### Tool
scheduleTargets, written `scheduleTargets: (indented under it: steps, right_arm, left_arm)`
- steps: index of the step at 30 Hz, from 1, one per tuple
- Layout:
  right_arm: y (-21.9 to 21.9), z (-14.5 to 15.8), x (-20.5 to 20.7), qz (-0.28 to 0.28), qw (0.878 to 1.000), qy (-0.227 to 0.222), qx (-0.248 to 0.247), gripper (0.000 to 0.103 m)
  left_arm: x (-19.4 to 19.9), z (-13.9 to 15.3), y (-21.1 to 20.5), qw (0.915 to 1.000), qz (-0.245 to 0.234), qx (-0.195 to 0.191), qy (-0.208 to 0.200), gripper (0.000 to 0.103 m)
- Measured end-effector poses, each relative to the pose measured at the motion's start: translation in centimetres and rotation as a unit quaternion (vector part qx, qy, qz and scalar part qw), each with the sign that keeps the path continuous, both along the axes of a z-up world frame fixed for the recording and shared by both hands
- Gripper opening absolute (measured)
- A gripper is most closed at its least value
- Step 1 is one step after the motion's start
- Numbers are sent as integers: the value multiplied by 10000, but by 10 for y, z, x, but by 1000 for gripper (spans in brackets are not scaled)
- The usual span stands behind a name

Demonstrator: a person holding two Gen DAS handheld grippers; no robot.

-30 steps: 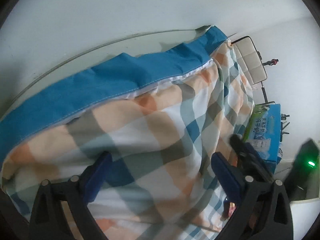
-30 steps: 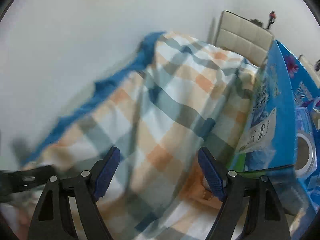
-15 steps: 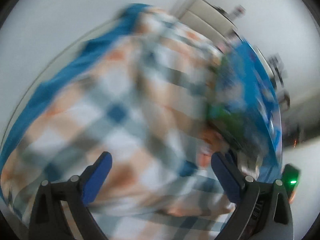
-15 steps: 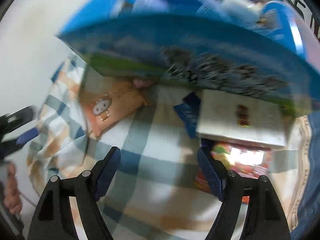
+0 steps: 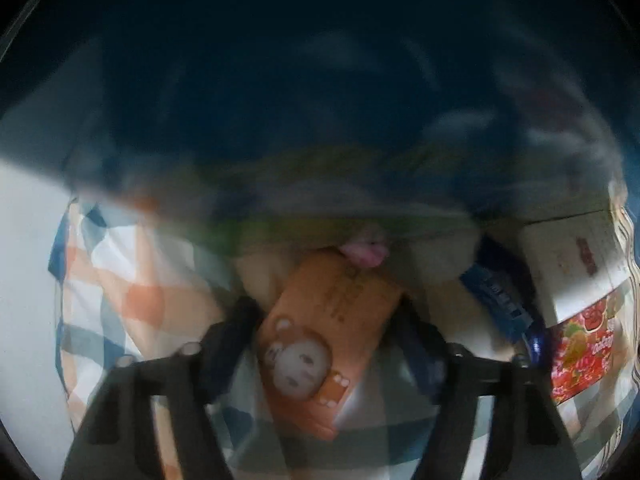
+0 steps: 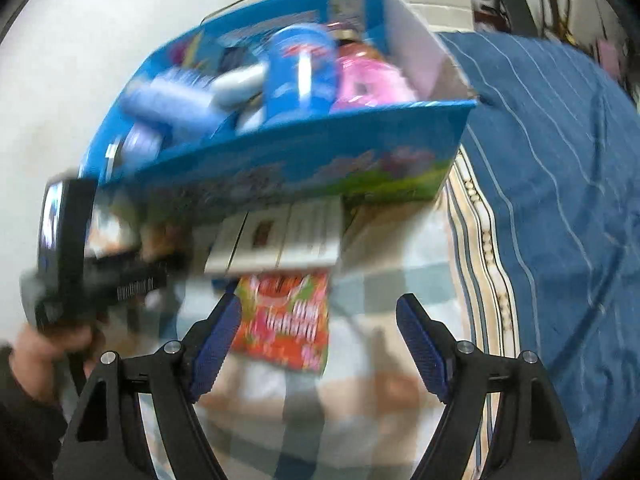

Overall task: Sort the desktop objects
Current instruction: 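Grasp the orange wet-wipe pack with the left tool while the right tool grasps the white box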

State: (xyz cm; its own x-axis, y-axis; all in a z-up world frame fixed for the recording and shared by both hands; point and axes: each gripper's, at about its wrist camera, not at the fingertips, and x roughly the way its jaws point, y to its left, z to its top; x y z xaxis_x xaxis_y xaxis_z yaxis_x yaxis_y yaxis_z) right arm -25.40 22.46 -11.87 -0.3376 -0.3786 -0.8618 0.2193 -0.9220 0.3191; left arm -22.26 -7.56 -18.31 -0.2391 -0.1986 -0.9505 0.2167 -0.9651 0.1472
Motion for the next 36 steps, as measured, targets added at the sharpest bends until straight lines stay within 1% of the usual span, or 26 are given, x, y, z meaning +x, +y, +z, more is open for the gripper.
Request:
scheduleTargets:
  steps: [1, 2, 3, 6, 7, 8, 9, 11, 13, 15, 16, 17, 18, 19, 20, 21, 23, 25, 26, 27, 28, 31, 33, 34, 35, 36]
  right_arm:
    - [0, -3, -7, -48, 9999, -35, -118, 82]
    - [3, -7, -16, -98, 9995, -97, -277, 82]
    - [5, -15, -27, -148, 9984, -267, -486, 82]
    - [7, -43, -54, -358, 9876, -902, -1232, 82]
    - [6, -46, -58, -402, 9856, -915, -1364, 77]
    - [5, -40, -59, -409, 9877, -690, -1341, 69]
    - [2, -35, -57, -344, 9915, -607, -1096, 50]
    - [1, -27, -53, -303, 9946, -431, -889, 43]
    - [5, -20, -46, -229, 9958, -271, -839, 30]
    - [7, -7, -35, 26, 9943, -144, -1059, 24]
    - [4, -1, -30, 204, 9927, -142, -1178, 24]
    - [-2, 5, -24, 556, 9884, -170, -1401, 24]
    - [-14, 10, -16, 1083, 9818, -315, -1526, 24]
    - [-24, 13, -9, 1402, 9807, -351, -1319, 24]
    - [-35, 17, -1, 1690, 9804, -303, -967, 24]
    - [-44, 23, 7, 1955, 9789, -114, -585, 25]
    - [-54, 31, 17, 2320, 9722, 277, -133, 31]
    - [-62, 35, 19, 2569, 9640, 584, 368, 58]
    - [-66, 36, 18, 2720, 9591, 650, 439, 61]
    - [-68, 34, 11, 2790, 9580, 563, 365, 68]
    - [-69, 29, 5, 2807, 9588, 351, 257, 69]
    - [-70, 6, -20, 2503, 9672, -352, -255, 69]
    - [-63, -1, -34, 2056, 9723, -627, -913, 69]
    - [-61, -5, -40, 1837, 9737, -799, -1090, 69]
    - [-58, -7, -45, 1558, 9772, -910, -1118, 69]
    - [-58, -3, -44, 1456, 9812, -786, -995, 69]
  left_arm:
    - [1, -1, 1, 10000, -60, 7, -11, 63]
    - [4, -1, 2, 9999, -113, 8, -4, 57]
    - [5, -1, 3, 9999, -142, 0, 3, 51]
    - [15, -1, 6, 9997, -234, -118, -25, 45]
    - [19, 0, 7, 9995, -260, -172, -32, 44]
    - [23, 1, 8, 9993, -280, -255, -49, 43]
    - [26, 2, 9, 9991, -287, -314, -61, 43]
    - [34, 8, 6, 9993, -201, -316, 15, 42]
    - [39, 14, 1, 9996, -59, -245, 108, 42]
    - [42, 21, -2, 9996, 24, -223, 177, 42]
    - [44, 26, -3, 9996, 61, -146, 252, 42]
    - [46, 30, -4, 9994, 76, -118, 307, 42]
    - [48, 35, -4, 9993, 76, -104, 364, 42]
    - [49, 38, -5, 9991, 85, -86, 399, 42]
    - [50, 41, -7, 9990, 96, -53, 436, 42]
    - [52, 44, -9, 9989, 103, -12, 458, 42]
    - [60, 46, -15, 9989, 63, 14, 463, 42]
    - [67, 43, -21, 9992, 89, 62, 397, 42]
    - [71, 41, -23, 9992, 135, 152, 347, 42]
    - [74, 34, -20, 9991, 197, 268, 278, 41]
    - [75, 32, -25, 9987, 275, 387, 203, 41]
    - [98, 31, -25, 9968, 505, 614, 67, 41]
    - [108, 27, -25, 9962, 569, 659, 11, 41]
    - [113, 27, -24, 9960, 596, 670, -5, 41]
    - [116, 27, -24, 9960, 605, 653, -13, 41]
    - [119, 28, -24, 9962, 605, 625, -14, 41]
